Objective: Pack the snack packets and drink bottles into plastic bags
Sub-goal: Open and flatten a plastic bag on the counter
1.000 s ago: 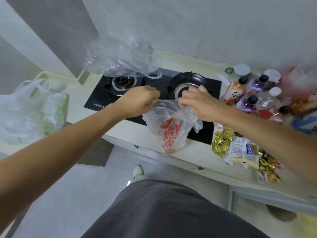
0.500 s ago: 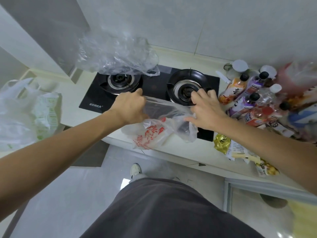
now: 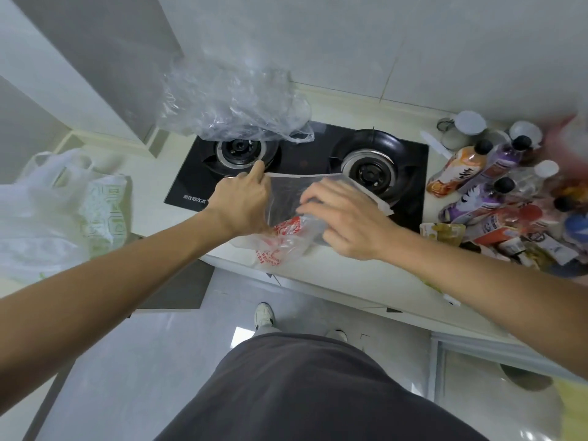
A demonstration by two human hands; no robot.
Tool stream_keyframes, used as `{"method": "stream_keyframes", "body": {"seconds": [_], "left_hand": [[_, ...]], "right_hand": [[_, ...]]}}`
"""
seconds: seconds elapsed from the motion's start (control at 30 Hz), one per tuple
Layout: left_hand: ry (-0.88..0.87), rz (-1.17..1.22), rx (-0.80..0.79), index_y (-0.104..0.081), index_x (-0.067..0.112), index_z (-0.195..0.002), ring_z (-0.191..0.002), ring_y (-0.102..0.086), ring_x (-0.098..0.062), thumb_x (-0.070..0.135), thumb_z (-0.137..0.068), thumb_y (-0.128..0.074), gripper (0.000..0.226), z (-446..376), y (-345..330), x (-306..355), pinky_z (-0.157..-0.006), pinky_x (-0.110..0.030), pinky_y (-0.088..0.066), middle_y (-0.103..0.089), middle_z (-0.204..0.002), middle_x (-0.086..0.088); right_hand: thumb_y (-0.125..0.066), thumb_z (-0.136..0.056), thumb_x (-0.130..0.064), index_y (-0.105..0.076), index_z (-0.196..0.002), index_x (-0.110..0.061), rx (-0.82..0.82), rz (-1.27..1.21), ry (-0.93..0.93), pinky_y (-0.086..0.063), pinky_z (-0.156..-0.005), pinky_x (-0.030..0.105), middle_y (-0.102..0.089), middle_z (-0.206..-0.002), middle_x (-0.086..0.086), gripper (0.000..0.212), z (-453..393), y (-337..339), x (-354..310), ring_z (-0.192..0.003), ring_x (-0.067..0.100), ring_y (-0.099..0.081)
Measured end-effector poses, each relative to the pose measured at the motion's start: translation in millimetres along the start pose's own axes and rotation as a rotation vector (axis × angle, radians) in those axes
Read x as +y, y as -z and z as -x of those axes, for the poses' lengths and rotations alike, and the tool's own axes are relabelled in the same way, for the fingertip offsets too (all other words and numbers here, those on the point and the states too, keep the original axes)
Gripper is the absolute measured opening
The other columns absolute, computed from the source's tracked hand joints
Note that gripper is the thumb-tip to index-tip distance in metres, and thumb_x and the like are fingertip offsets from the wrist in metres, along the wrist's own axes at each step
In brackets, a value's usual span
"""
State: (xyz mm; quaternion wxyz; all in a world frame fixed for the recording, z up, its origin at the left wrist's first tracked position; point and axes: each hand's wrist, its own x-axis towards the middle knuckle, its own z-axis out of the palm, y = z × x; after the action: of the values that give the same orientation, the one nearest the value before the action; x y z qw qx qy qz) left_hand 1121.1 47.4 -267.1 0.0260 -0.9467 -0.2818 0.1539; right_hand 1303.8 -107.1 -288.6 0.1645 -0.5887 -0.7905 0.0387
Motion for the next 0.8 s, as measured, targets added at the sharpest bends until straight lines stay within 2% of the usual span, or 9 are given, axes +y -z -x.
{"method": "stream_keyframes", "body": {"seconds": [0.07, 0.17, 0.3, 0.37, 0.43, 0.53, 0.6, 0.7, 0.8], "left_hand": [[0.008, 0.008, 0.001, -0.051, 0.006, -0.107, -0.081, -0.057, -0.025, 0.085, -0.047, -0.079, 0.103, 0, -1, -4, -0.055, -0.037, -0.041, -0.04, -0.113, -0.005], [0.036, 0.002, 0.005, -0.049, 0.007, -0.105, -0.082, -0.056, -0.025, 0.089, -0.046, -0.074, 0.104, 0, -3, -17, -0.056, -0.037, -0.039, -0.041, -0.115, -0.005], [0.087, 0.002, 0.04, -0.05, 0.008, -0.118, -0.088, -0.061, -0.03, 0.084, -0.06, -0.073, 0.098, 1, -12, -36, -0.058, -0.04, -0.044, -0.043, -0.121, -0.008], [0.122, -0.009, 0.053, -0.051, 0.009, -0.12, -0.089, -0.062, -0.03, 0.084, -0.064, -0.07, 0.096, 1, -16, -41, -0.058, -0.04, -0.044, -0.043, -0.121, -0.008], [0.163, -0.025, 0.043, -0.052, 0.009, -0.118, -0.089, -0.061, -0.03, 0.086, -0.066, -0.066, 0.094, 0, -18, -46, -0.057, -0.039, -0.04, -0.042, -0.121, -0.009], [0.206, -0.048, 0.029, -0.055, 0.01, -0.117, -0.086, -0.057, -0.027, 0.079, -0.07, -0.071, 0.085, -3, -18, -52, -0.057, -0.038, -0.041, -0.041, -0.121, -0.01], [0.215, -0.044, 0.039, -0.056, 0.01, -0.115, -0.083, -0.051, -0.026, 0.07, -0.071, -0.077, 0.077, -6, -17, -55, -0.057, -0.038, -0.043, -0.04, -0.121, -0.011], [0.213, -0.07, 0.02, -0.051, 0.01, -0.119, -0.089, -0.051, -0.027, 0.064, -0.067, -0.085, 0.082, -10, -14, -60, -0.057, -0.036, -0.041, -0.037, -0.124, -0.012], [0.228, -0.129, 0.041, -0.042, 0.008, -0.127, -0.101, -0.049, -0.029, 0.069, -0.06, -0.085, 0.1, -13, -10, -68, -0.058, -0.036, -0.04, -0.033, -0.125, -0.012]], "right_hand": [[-0.042, -0.089, -0.024, -0.072, -0.105, -0.01, -0.055, 0.016, -0.062, -0.042, -0.094, 0.042, -0.066, -0.105, 0.006, 0.036, -14, -21, -3, -0.101, 0.03, -0.058], [-0.024, -0.108, -0.041, -0.072, -0.084, -0.02, -0.12, 0.191, -0.261, -0.041, -0.105, 0.042, -0.07, -0.081, 0.001, 0.057, -23, -45, 12, -0.085, 0.027, -0.067], [-0.042, -0.107, -0.032, -0.072, -0.075, -0.025, -0.203, 0.344, -0.24, -0.041, -0.111, 0.039, -0.068, -0.064, -0.003, 0.045, -16, -55, 38, -0.072, 0.023, -0.07], [-0.025, -0.105, -0.039, -0.073, -0.076, -0.023, -0.309, 0.357, -0.272, -0.051, -0.095, 0.039, -0.068, -0.065, -0.001, 0.059, -11, -50, 44, -0.069, 0.027, -0.069], [-0.03, -0.104, -0.033, -0.07, -0.078, -0.018, -0.317, 0.385, -0.256, -0.054, -0.067, 0.037, -0.065, -0.064, 0.002, 0.05, -8, -46, 45, -0.063, 0.03, -0.067], [-0.027, -0.107, -0.033, -0.065, -0.091, -0.015, -0.24, 0.393, -0.369, -0.034, -0.045, 0.03, -0.053, -0.057, 0.0, 0.044, -8, -40, 41, -0.054, 0.031, -0.063], [-0.025, -0.109, -0.04, -0.062, -0.111, -0.017, -0.223, 0.392, -0.411, -0.031, -0.047, 0.03, -0.058, -0.064, 0.002, 0.044, -7, -40, 45, -0.06, 0.032, -0.064], [-0.045, -0.102, -0.058, -0.062, -0.125, -0.023, -0.246, 0.4, -0.422, -0.041, -0.054, 0.032, -0.072, -0.088, 0.003, 0.045, -10, -32, 54, -0.079, 0.029, -0.07], [-0.059, -0.083, -0.077, -0.047, -0.145, -0.024, -0.341, 0.421, -0.467, -0.052, -0.072, 0.039, -0.064, -0.128, 0.007, 0.082, -15, -27, 61, -0.102, 0.031, -0.068]]}}
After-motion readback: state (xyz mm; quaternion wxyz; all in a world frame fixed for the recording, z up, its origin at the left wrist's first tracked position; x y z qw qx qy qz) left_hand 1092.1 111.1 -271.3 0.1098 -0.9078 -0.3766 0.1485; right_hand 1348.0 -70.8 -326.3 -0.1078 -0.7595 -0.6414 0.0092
